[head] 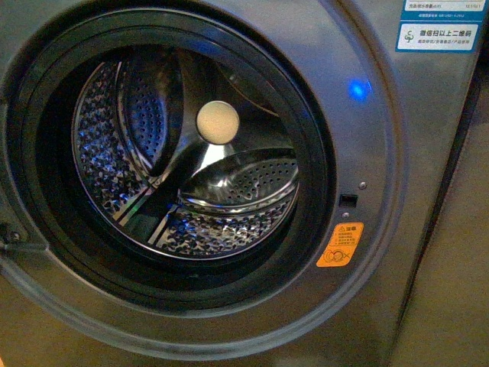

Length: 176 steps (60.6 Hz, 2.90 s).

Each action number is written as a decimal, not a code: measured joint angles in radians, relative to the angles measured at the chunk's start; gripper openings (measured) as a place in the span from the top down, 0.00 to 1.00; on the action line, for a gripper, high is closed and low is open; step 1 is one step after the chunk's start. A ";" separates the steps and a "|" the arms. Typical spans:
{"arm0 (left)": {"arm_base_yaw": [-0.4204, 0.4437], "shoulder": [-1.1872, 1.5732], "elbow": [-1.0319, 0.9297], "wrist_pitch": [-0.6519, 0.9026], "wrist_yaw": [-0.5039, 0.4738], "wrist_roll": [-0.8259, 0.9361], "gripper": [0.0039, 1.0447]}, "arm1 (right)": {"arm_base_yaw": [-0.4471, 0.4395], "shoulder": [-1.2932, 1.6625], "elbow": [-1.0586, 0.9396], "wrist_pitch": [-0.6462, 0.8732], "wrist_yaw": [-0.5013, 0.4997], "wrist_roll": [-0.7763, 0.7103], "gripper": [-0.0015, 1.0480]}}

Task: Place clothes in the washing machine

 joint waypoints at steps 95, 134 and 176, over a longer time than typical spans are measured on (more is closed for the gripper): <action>0.000 0.000 0.000 0.000 0.000 0.000 0.06 | -1.220 1.590 1.028 0.015 -0.878 -0.209 0.07; 0.000 0.000 0.000 0.000 0.000 0.000 0.06 | -1.173 2.343 1.426 -0.322 -0.446 -0.531 0.07; 0.000 0.000 0.000 0.000 0.000 0.000 0.06 | -1.084 2.709 1.514 -0.058 -0.230 -0.515 0.07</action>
